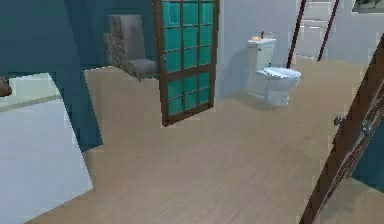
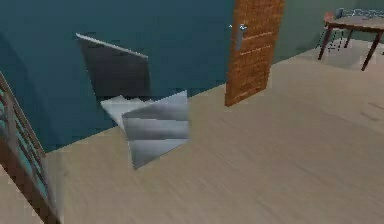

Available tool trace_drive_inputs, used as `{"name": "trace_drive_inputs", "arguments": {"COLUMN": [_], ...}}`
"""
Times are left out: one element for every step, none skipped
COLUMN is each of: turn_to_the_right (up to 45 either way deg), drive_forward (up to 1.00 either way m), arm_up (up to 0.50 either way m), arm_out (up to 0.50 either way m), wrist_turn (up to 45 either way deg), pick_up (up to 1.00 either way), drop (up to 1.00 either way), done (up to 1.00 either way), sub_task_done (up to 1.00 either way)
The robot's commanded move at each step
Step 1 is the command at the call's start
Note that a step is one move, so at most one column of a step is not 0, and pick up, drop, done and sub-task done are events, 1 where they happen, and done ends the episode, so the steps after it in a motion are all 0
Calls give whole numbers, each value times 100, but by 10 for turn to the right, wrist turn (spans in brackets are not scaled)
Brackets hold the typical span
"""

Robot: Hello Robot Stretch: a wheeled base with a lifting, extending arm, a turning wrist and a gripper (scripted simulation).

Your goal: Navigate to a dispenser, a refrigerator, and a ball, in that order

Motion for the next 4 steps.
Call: {"name": "trace_drive_inputs", "arguments": {"turn_to_the_right": [0,360,0,180], "drive_forward": [90,0,30,0], "arm_up": [0,0,0,0], "arm_out": [0,0,0,0], "wrist_turn": [0,0,0,0], "pick_up": [0,0,0,0], "drop": [0,0,0,0], "done": [0,0,0,0], "sub_task_done": [0,0,0,0]}}
